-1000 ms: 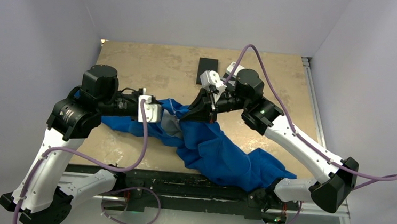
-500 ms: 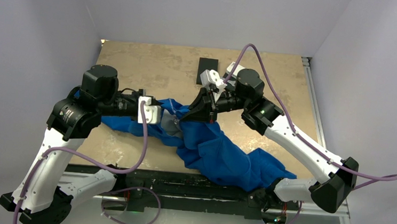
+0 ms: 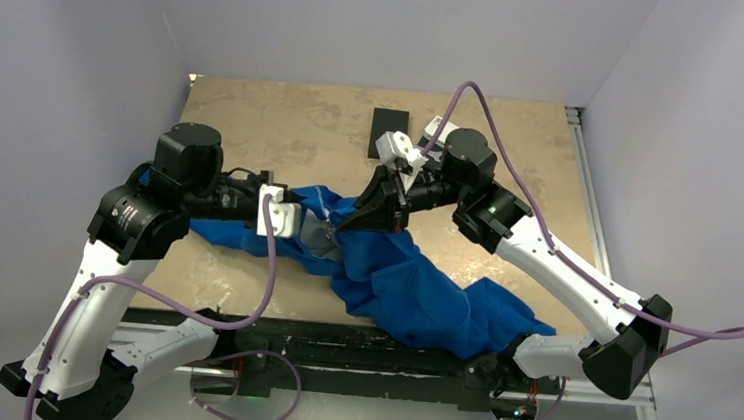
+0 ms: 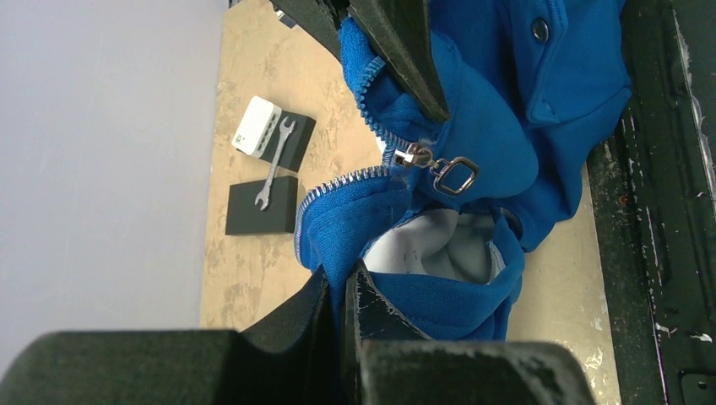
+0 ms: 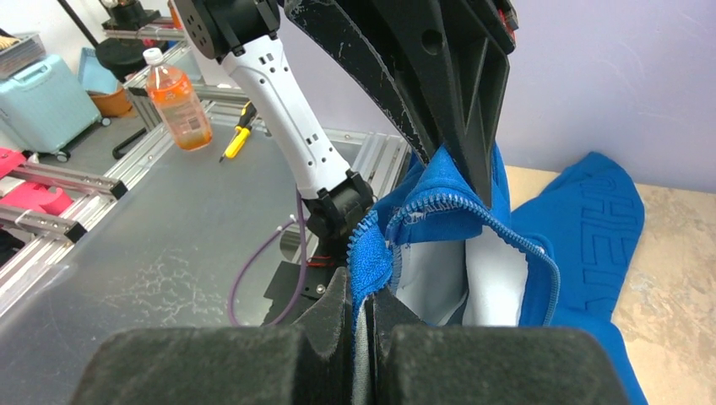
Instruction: Zip up the jacket
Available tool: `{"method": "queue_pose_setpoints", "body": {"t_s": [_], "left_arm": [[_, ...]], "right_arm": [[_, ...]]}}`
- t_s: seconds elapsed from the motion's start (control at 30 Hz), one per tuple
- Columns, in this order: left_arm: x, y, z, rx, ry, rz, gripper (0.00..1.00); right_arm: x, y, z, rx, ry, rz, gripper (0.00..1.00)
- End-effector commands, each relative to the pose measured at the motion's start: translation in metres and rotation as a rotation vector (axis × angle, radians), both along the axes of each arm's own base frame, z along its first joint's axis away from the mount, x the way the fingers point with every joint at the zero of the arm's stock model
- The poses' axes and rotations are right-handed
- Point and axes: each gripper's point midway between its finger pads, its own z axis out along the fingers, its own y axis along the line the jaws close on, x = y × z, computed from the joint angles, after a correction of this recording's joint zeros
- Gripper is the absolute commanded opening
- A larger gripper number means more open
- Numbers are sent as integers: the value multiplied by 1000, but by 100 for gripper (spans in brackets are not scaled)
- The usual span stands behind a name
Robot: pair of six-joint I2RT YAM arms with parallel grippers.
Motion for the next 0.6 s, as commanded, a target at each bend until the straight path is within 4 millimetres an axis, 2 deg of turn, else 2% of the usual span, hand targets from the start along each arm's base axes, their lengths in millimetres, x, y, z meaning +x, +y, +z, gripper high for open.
{"method": "queue_pose_setpoints", "body": {"t_s": [0.0, 0.3, 0.57], "left_arm": [[-9, -4, 25, -48, -81, -53, 0], [-7, -4, 27, -57, -85, -38, 0], [-3, -5, 38, -91, -89, -12, 0]], "right_arm": [[-3, -2, 37, 91, -77, 17, 0], [0, -1, 22, 64, -51, 4, 0], [-2, -3, 20, 56, -48, -5, 0]]}}
